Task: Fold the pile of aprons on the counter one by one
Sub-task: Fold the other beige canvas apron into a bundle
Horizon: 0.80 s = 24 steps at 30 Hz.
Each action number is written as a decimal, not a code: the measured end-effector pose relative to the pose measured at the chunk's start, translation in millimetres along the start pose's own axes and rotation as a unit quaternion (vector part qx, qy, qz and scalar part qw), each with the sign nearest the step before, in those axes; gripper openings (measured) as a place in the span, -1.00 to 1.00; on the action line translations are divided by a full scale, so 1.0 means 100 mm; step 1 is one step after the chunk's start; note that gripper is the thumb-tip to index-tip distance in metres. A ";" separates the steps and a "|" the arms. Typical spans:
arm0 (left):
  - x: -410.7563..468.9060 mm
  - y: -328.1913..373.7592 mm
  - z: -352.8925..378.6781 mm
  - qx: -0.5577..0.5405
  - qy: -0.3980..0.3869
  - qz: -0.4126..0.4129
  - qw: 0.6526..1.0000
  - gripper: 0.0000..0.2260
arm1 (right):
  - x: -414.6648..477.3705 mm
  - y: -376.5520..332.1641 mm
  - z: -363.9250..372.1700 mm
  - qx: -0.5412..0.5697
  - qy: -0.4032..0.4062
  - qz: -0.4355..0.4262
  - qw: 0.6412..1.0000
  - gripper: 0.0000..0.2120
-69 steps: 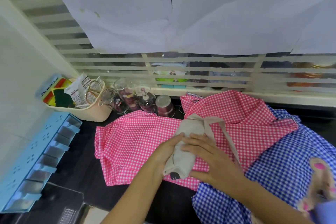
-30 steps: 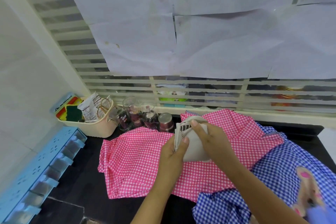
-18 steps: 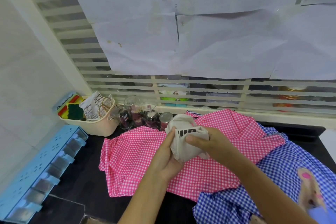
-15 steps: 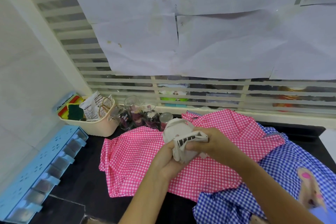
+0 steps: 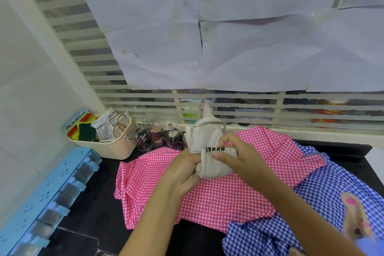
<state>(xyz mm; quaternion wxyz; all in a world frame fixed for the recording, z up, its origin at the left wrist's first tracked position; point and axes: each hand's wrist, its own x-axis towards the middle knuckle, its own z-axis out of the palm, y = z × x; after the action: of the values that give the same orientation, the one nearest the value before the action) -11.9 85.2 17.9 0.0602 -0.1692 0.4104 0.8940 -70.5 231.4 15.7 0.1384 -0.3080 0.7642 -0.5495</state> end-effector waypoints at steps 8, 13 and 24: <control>-0.06 -0.04 0.07 0.067 -0.013 0.004 0.998 -0.70 | 0.02 -0.06 -0.02 -0.131 -0.057 -0.082 0.986 -0.83; -0.05 0.01 0.08 0.037 -0.019 -0.014 0.999 -0.65 | 0.05 -0.03 -0.03 -0.234 0.125 -0.271 0.925 -0.70; -0.06 0.00 0.08 -0.130 -0.017 -0.043 0.990 -0.69 | -0.01 0.01 -0.13 -0.110 -0.017 -0.172 0.979 -0.85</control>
<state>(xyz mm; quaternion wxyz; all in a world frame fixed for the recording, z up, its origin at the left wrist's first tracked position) -8.5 91.5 25.2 0.0827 -0.1774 0.2817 0.9393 -77.0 242.0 19.5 0.0202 -0.4570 0.7532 -0.4727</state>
